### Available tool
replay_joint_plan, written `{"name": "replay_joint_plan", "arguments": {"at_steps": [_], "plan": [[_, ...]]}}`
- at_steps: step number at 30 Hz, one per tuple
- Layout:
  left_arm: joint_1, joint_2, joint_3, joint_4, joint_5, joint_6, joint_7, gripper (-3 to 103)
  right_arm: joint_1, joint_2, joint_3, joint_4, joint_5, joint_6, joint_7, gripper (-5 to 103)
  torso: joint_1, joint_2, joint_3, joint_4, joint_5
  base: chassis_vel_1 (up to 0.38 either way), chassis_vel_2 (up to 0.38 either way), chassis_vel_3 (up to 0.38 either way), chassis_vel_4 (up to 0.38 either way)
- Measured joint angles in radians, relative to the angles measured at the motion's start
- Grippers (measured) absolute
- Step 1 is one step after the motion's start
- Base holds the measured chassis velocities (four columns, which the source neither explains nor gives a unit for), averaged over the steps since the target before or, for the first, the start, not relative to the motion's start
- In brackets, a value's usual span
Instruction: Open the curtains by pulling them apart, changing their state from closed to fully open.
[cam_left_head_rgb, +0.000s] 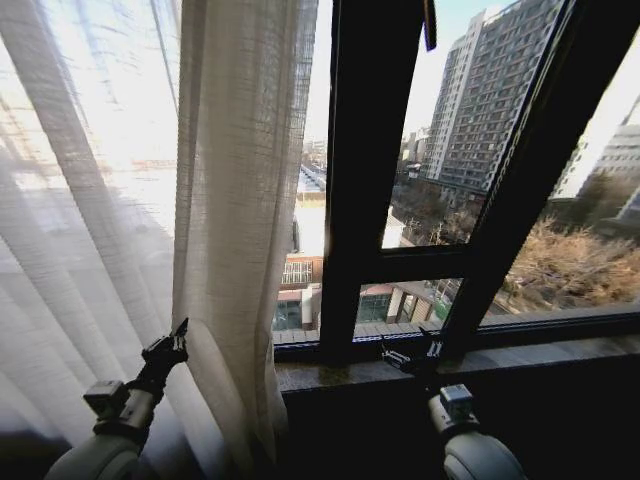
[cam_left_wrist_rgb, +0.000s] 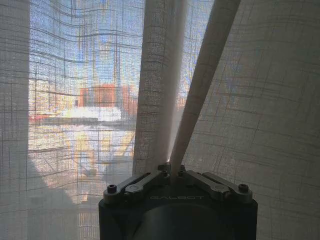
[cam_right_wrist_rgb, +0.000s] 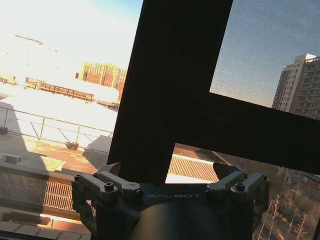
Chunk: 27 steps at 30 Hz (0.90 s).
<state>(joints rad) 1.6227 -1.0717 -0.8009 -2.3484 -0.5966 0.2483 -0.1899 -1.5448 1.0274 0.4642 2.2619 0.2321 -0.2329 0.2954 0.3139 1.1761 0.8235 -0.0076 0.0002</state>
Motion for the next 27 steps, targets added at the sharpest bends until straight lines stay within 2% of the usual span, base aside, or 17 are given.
{"name": "replay_joint_plan", "arguments": {"at_steps": [9, 14, 18, 23, 27], "plan": [[0.017, -0.015, -0.002, -0.012, 0.012, -0.002, 0.003, 0, 0.005, 0.008, -0.023, -0.001, 0.024, 0.021, -0.013, 100, 0.0, 0.0, 0.0, 0.0, 0.0001, 0.349, 0.348, -0.353, -0.351], [0.022, -0.021, -0.003, -0.014, 0.018, -0.003, 0.003, 0, 0.009, 0.006, -0.022, -0.007, 0.027, 0.023, -0.014, 100, 0.0, 0.0, 0.0, 0.0002, -0.0006, 0.234, 0.18, -0.243, -0.253], [0.026, -0.029, -0.002, -0.014, 0.024, -0.003, 0.002, 0, 0.01, 0.0, -0.021, -0.011, 0.027, 0.024, -0.014, 100, 0.0, 0.0, 0.0, 0.0002, -0.0008, 0.03, 0.028, -0.011, -0.026], [0.028, -0.038, -0.005, -0.014, 0.026, -0.003, 0.004, 0, 0.018, -0.006, -0.025, -0.019, 0.027, 0.024, -0.015, 100, 0.0, 0.0, 0.0, -0.0005, 0.0015, -0.013, -0.013, 0.007, 0.005], [0.029, -0.049, -0.039, -0.006, 0.026, -0.001, -0.029, 0, 0.026, -0.008, -0.034, -0.025, 0.027, 0.024, -0.018, 100, 0.0, 0.0, 0.0, -0.0003, 0.0006, -0.051, -0.035, 0.057, 0.044]]}}
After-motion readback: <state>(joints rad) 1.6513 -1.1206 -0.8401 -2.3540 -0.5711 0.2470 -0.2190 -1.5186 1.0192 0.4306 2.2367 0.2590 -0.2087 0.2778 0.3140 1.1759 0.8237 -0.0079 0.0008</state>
